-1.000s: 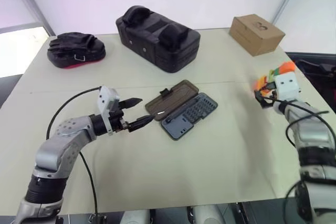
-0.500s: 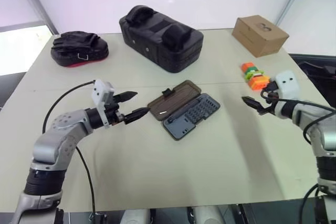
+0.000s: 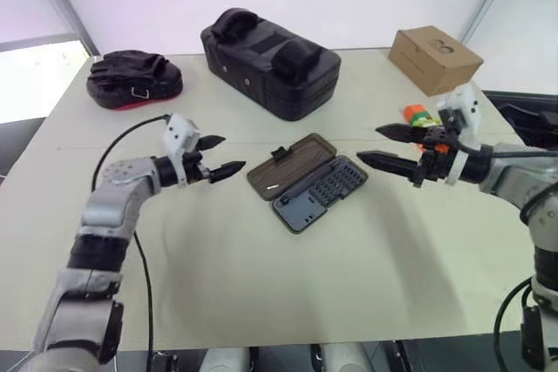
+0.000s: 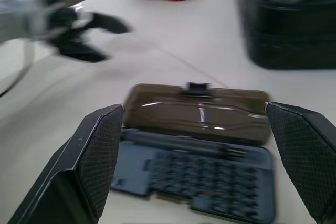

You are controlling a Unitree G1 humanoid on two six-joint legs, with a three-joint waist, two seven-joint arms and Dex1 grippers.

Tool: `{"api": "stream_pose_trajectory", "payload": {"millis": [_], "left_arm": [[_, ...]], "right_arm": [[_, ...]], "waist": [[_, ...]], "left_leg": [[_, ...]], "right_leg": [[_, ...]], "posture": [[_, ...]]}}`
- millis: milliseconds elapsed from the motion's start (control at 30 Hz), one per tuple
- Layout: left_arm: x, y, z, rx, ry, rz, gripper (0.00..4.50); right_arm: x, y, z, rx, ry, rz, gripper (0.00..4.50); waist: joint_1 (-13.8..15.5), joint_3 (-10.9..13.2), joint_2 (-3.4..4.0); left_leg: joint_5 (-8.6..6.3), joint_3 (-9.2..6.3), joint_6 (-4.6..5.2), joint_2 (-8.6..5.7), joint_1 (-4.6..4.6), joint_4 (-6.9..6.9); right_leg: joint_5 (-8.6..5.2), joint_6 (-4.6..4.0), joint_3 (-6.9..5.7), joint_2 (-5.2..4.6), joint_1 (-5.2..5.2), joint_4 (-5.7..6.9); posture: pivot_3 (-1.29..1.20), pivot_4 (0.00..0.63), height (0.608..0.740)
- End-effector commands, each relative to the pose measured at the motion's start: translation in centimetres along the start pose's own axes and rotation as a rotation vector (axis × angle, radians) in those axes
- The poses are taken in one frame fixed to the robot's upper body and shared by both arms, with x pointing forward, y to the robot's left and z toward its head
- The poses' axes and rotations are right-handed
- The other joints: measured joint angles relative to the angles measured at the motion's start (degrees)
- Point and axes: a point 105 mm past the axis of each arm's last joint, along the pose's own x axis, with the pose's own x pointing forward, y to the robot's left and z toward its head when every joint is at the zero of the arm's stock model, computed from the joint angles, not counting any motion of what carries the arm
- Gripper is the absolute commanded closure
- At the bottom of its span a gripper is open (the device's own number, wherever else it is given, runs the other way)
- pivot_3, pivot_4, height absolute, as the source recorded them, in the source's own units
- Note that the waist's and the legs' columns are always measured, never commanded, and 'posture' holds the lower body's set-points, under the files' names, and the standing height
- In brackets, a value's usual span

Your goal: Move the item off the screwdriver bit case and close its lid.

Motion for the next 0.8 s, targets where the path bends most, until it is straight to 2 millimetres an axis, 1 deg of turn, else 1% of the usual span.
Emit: {"api": "stream_pose_trajectory", "payload": {"millis": [33, 133, 233, 367, 533, 633, 800], "left_arm": [[2.3, 0.4, 0.0, 0.059, 0.03, -0.056, 0.0], [4.0, 0.6, -0.9, 0.065, 0.079, -0.079, 0.0], [5.5, 0.5, -2.5, 0.036, 0.171, -0.096, 0.0], [6.2, 0.5, -3.5, 0.057, 0.239, -0.117, 0.0], [6.5, 0.4, -4.4, 0.095, 0.333, -0.136, 0.0], [6.6, -0.2, -5.0, 0.075, 0.366, -0.176, 0.87], [6.5, -0.6, -5.8, 0.062, 0.386, -0.199, 3.42]], "right_arm": [[0.2, 1.4, -0.2, -0.08, 0.037, 0.047, 0.06], [0.5, 2.0, -0.7, -0.095, 0.05, 0.056, 0.06], [0.7, 3.1, -0.8, -0.111, 0.048, 0.073, 0.06], [0.6, 4.2, -0.7, -0.116, 0.026, 0.07, 0.06], [0.4, 4.6, -0.7, -0.115, 0.002, 0.028, 0.06], [0.4, 4.6, -0.8, -0.107, -0.008, 0.005, 0.0], [0.4, 4.5, -1.3, -0.1, 0.001, -0.017, 0.0]], "waist": [[0.02, 0.03, -0.06], [-0.04, 0.05, -0.09], [-0.03, 0.07, -0.13], [-0.15, 0.11, -0.18], [0.1, 0.15, -0.28], [0.09, 0.14, -0.29], [0.01, 0.12, -0.31]], "left_leg": [[0.0, -0.01, 0.01, -0.01, 0.0, 0.0], [-0.01, -0.02, 0.01, -0.03, -0.04, 0.0], [-0.02, -0.02, 0.04, -0.04, -0.07, 0.0], [-0.05, -0.03, 0.09, -0.03, -0.1, -0.01], [-0.05, -0.05, 0.1, -0.01, -0.1, 0.0], [-0.06, -0.05, 0.1, -0.01, -0.1, 0.0], [-0.05, -0.05, 0.1, 0.0, -0.03, 0.01]], "right_leg": [[0.0, 0.0, -0.02, 0.0, 0.0, 0.0], [0.01, 0.01, -0.06, 0.0, 0.0, -0.04], [0.02, 0.04, -0.07, 0.0, -0.02, -0.11], [0.03, 0.06, -0.08, 0.01, -0.03, -0.15], [0.05, 0.09, -0.08, 0.0, -0.01, -0.16], [0.05, 0.1, -0.08, 0.0, -0.01, -0.15], [0.06, 0.11, -0.08, 0.0, 0.04, -0.12]], "posture": [[0.0, 0.15, 0.74], [0.0, 0.15, 0.74], [0.0, 0.15, 0.74], [0.0, 0.15, 0.74], [0.0, 0.15, 0.74], [0.0, 0.15, 0.74], [0.0, 0.15, 0.74]]}}
